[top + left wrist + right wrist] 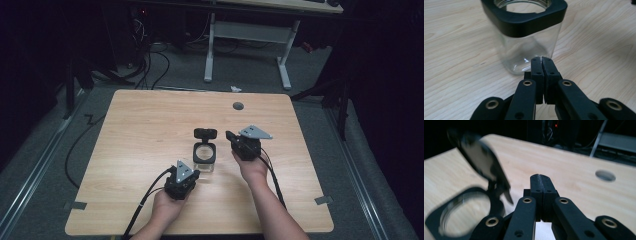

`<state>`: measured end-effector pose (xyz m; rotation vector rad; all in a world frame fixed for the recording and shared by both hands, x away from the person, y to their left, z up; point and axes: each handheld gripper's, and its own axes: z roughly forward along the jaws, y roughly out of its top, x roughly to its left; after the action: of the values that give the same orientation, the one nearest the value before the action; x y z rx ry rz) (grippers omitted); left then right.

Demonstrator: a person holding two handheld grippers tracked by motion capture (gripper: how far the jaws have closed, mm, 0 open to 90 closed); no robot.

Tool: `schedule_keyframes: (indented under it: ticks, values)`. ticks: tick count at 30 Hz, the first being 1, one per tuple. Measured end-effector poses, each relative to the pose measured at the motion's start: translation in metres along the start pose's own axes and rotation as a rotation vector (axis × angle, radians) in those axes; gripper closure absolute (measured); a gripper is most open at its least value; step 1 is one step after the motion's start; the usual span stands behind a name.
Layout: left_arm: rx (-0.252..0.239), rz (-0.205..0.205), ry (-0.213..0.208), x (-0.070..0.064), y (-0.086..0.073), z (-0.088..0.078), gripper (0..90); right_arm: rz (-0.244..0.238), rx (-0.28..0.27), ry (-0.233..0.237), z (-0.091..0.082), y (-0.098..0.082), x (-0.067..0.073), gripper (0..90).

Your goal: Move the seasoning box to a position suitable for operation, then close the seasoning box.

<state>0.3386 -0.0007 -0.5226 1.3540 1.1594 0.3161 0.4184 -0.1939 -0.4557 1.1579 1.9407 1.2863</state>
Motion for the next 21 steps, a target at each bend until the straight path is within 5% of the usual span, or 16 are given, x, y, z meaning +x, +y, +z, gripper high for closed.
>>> schedule_keyframes:
  ticks: [8, 21]
  values:
    - [0.014, 0.011, 0.0, -0.003, -0.005, 0.01, 88.4, -0.008, -0.03, 0.007, 0.011, 0.023, 0.002, 90.0]
    - [-0.011, 0.006, 0.016, 0.0, -0.009, 0.015, 89.1, 0.009, -0.042, 0.025, 0.019, 0.027, 0.008, 90.0]
